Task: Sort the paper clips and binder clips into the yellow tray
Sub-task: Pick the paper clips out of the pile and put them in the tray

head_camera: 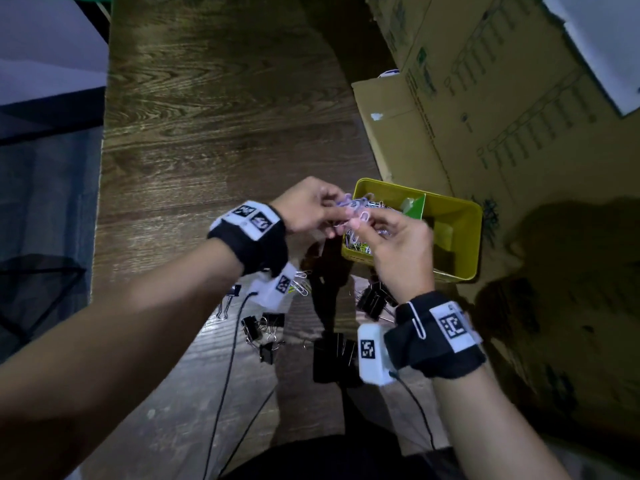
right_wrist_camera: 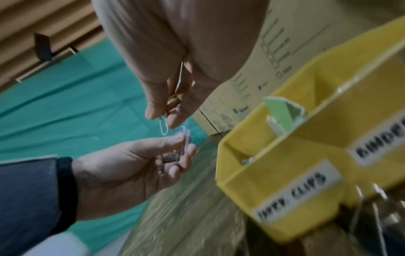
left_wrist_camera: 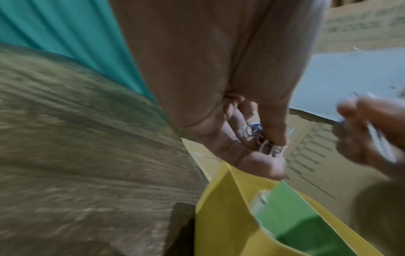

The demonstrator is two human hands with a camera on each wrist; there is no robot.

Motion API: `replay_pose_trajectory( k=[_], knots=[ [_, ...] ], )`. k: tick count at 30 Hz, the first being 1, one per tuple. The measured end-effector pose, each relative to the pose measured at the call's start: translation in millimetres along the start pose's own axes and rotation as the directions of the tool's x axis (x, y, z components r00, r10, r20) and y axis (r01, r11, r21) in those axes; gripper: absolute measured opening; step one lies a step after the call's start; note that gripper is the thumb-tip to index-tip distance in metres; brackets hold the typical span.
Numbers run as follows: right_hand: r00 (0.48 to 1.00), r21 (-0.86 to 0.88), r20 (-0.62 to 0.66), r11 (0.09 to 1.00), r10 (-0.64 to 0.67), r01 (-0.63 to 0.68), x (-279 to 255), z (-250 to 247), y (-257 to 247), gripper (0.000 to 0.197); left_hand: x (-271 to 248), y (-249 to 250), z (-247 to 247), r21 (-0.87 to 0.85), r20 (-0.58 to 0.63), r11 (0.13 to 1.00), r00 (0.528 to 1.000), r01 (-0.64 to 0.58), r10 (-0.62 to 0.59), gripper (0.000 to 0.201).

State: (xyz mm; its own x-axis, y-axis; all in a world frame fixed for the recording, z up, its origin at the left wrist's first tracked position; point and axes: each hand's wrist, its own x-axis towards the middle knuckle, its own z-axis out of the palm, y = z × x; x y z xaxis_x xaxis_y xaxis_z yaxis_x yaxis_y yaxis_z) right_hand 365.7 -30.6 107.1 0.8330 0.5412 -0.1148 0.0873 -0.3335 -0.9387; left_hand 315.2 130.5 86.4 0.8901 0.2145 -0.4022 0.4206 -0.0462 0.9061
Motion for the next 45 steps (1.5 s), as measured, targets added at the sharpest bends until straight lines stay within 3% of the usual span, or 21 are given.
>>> replay_pose_trajectory(
  k=[2,4,6,7,9,12,14,16,22,25,27,30,33,35,37,40,42,45],
  knots=[
    [0.998,-0.048,-0.054,0.998,-0.036,0.034,10,-13,-7,0.018,16,10,17,0.227,-0.035,0.974,0.999,-0.021,0.029,0.007],
    [0.995,-0.082,-0.092,0.996,-0.049,0.042,21,-22,-12,0.017,29,13,33,0.538,-0.076,0.843,0.995,-0.018,0.070,0.005],
    [0.992,-0.161,-0.107,0.986,-0.064,0.047,33,-30,-14,0.019,38,8,47,0.656,-0.088,0.753,0.996,0.045,0.018,0.022],
    [0.992,-0.211,-0.105,0.976,-0.071,0.048,40,-34,-13,0.021,40,5,52,0.692,-0.049,0.721,0.999,0.036,-0.002,0.026],
    [0.995,-0.294,-0.080,0.955,-0.059,0.033,53,-37,-6,0.023,39,-3,60,0.753,0.103,0.650,0.994,-0.102,0.036,0.029],
    [1.000,-0.441,0.017,0.897,-0.015,0.021,69,-36,11,0.023,26,-11,59,0.824,0.327,0.477,0.944,-0.306,0.041,0.046],
    [0.993,-0.549,0.113,0.835,0.034,0.034,77,-29,20,0.022,21,-18,53,0.845,0.415,0.350,0.909,-0.404,0.047,0.039],
    [0.971,-0.649,0.216,0.757,0.099,0.068,84,-18,27,0.019,20,-24,43,0.853,0.437,0.281,0.896,-0.440,0.078,0.029],
    [0.910,-0.765,0.373,0.615,0.181,0.191,92,25,12,0.040,18,-29,18,0.893,0.318,0.310,0.944,-0.328,0.082,0.026],
    [0.907,-0.764,0.400,0.596,0.136,0.247,94,38,5,0.028,13,-32,1,0.909,0.237,0.335,0.968,-0.249,0.078,0.025],
    [0.897,-0.749,0.430,0.595,0.102,0.291,90,46,0,0.018,7,-35,-9,0.913,0.209,0.340,0.974,-0.224,0.082,0.025],
    [0.848,-0.660,0.530,0.636,0.017,0.399,81,58,-5,0.024,-8,-41,-20,0.920,0.143,0.360,0.988,-0.156,0.065,0.023],
    [0.791,-0.448,0.580,0.734,-0.194,0.509,66,66,-5,0.022,-26,-52,-33,0.905,0.072,0.414,0.995,-0.095,0.070,0.018],
    [0.718,-0.296,0.639,0.772,-0.277,0.562,50,65,-2,0.016,-41,-63,-41,0.879,0.072,0.447,0.974,-0.164,0.216,0.022],
    [0.664,-0.240,0.706,0.800,-0.244,0.549,33,59,4,0.013,-56,-73,-44,0.862,0.054,0.432,0.896,-0.265,0.442,0.025],
    [0.652,-0.311,0.745,0.792,-0.140,0.525,18,49,25,0.008,-78,-86,-35,0.842,0.006,0.440,0.823,-0.311,0.568,0.017],
    [0.667,-0.433,0.745,0.759,-0.001,0.485,12,50,38,0.026,-85,-101,-25,0.845,0.063,0.437,0.869,-0.308,0.491,0.019],
    [0.662,-0.630,0.718,0.605,0.216,0.487,2,64,54,0.071,-82,-117,-13,0.890,0.093,0.435,0.988,-0.138,0.124,0.055]
  ],
)
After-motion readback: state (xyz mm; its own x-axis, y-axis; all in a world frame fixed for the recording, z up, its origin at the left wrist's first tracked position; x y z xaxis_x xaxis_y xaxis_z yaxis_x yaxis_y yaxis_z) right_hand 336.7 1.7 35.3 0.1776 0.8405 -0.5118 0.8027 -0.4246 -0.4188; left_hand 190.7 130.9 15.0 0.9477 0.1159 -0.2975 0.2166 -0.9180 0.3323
